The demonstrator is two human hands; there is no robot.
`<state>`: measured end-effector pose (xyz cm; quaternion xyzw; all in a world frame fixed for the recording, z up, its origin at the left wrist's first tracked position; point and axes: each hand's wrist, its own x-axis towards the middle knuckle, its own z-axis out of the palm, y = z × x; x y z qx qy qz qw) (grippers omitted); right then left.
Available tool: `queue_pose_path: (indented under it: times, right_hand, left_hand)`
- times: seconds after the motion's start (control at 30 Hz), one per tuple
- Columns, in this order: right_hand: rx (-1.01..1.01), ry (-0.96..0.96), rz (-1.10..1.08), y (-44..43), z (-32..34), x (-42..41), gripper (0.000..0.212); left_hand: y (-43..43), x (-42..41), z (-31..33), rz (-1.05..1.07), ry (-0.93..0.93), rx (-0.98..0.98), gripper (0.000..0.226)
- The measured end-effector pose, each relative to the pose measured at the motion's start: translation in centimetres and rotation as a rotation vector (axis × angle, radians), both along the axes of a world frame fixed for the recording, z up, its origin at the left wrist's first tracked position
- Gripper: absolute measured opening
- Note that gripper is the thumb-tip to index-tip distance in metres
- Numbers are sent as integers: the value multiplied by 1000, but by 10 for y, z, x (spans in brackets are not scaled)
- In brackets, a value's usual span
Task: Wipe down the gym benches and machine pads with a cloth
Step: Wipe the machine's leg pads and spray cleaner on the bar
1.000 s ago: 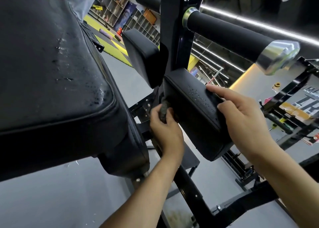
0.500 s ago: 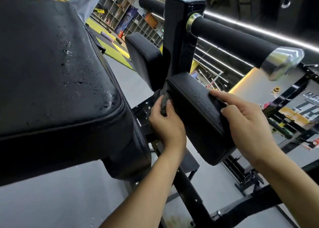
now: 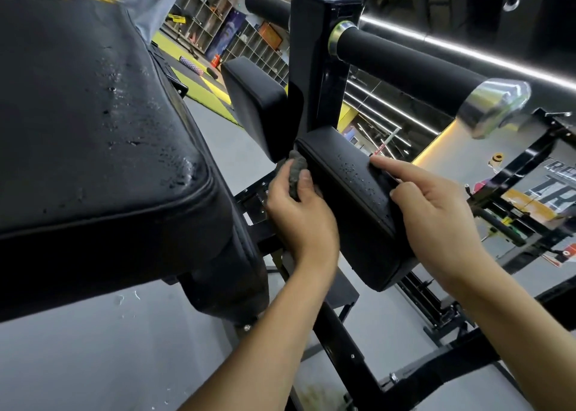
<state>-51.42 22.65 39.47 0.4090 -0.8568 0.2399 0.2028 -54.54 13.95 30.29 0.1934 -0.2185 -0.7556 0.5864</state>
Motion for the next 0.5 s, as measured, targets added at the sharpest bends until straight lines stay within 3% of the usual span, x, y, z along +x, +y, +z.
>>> queue_pose_path:
  times: [0.1,0.27,0.43,0.5]
  right_hand:
    - [-9,3,-1,-1,0,1,52]
    - [-7,6,-12,-2,0,1,50]
    - [0,19,-29,-2,0,2,53]
    - [-2,17,-29,-2,-1,2,53]
  left_hand:
    - [15,18,-11,42,-24,-168,27]
    - [-20,-1,6,42,-27,-46,23]
    - [27,26,-18,-6,-60,-199,27]
    - [14,12,-18,-40,-75,-162,25]
